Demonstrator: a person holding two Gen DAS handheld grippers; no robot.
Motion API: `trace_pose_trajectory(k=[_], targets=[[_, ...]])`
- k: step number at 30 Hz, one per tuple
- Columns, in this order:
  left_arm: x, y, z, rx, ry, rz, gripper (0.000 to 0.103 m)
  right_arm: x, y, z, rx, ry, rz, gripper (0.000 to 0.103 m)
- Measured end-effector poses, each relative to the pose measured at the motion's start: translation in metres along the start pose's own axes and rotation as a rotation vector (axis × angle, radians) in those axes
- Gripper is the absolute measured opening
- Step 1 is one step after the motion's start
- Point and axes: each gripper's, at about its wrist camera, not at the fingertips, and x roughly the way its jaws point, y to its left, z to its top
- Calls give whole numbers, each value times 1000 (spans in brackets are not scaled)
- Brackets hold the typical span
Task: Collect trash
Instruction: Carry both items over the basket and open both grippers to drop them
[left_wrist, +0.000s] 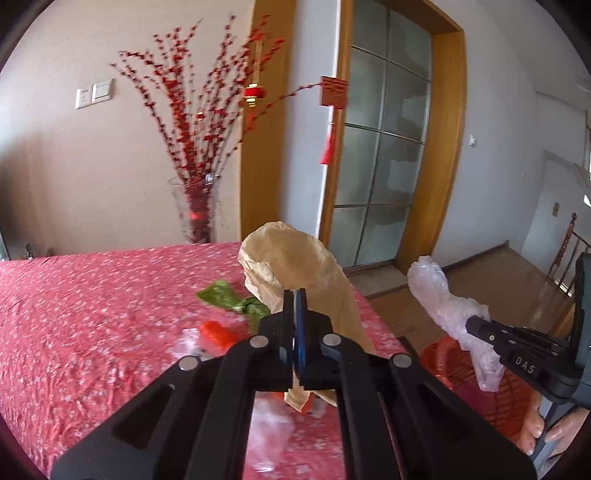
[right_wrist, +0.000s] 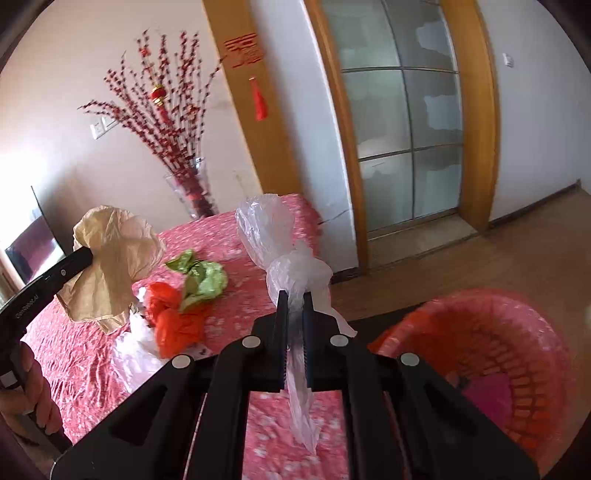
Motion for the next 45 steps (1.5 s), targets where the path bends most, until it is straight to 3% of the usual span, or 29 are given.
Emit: trace_pose_trajectory(k=[15, 29, 34, 36, 38, 39, 45], targets=[[18, -118, -14, 80, 41, -235, 3, -40, -98, -23, 119, -26, -169, 7], [36, -208, -51, 123, 140, -415, 3, -58, -160, -43, 237, -4, -251, 8], [53, -219, -62, 128, 199, -440, 7, -59, -172, -46, 268, 4, -256, 17], [59, -222, -67, 135, 213, -430, 10, -59, -175, -48, 275, 2, -261, 35], [64, -223, -72, 137, 224, -414, 21, -60, -178, -49, 275, -2, -267, 40], [66, -221, -74, 133, 229, -402, 25, -59, -179, -49, 274, -1, -269, 40], [72, -194, -77, 110, 237, -331, 31, -58, -181, -50, 275, 1, -289, 40]])
